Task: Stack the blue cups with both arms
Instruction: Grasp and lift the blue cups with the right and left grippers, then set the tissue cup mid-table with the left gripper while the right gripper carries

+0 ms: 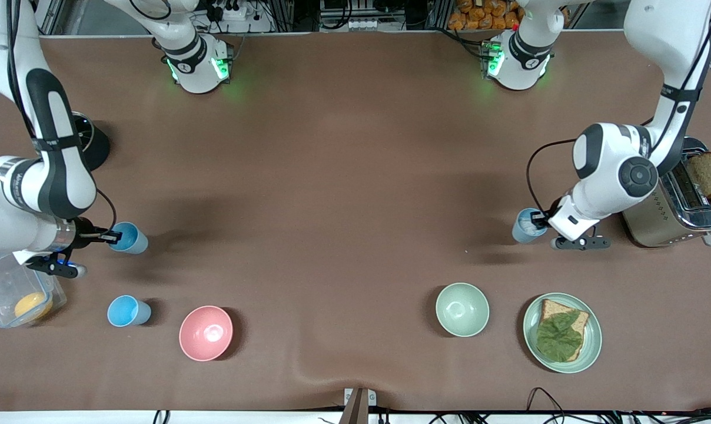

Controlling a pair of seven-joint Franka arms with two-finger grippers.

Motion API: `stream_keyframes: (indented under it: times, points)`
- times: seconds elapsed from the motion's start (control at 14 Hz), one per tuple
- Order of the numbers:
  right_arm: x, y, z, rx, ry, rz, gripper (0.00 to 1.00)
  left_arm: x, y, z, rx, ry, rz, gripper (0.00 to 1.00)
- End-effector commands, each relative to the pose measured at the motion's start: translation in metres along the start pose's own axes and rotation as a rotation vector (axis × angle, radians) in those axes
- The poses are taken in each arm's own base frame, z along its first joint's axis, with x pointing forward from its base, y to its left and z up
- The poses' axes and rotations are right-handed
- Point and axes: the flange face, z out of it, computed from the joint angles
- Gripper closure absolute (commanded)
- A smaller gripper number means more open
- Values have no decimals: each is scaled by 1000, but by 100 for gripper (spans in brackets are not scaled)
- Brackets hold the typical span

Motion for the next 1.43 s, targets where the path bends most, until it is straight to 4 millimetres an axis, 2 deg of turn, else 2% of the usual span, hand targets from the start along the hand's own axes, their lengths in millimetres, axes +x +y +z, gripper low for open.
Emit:
stream_keyframes:
  times: [0.0, 0.29, 0.5, 0.64, 0.93, 1.21, 1.36]
  points:
    - [-17, 3, -20, 7, -36, -48, 100, -2, 66, -44, -31, 10, -17, 100]
    - [-50, 9, -53, 21, -149, -105, 100, -24, 186, -58, -85, 2, -82, 100]
    - [-75, 11, -77, 39, -223, -175, 100, -48, 261, -48, -103, -22, -96, 100]
    - [-87, 11, -86, 45, -263, -185, 100, -67, 307, -31, -95, -36, -100, 100]
    - [-89, 10, -87, 51, -273, -185, 100, -92, 376, 10, -40, -25, -164, 100]
    - [-78, 7, -84, 52, -215, -186, 100, -109, 417, 39, -50, -71, -171, 100]
    - [-73, 0, -84, 44, -180, -187, 100, -114, 429, 51, -54, -89, -175, 100]
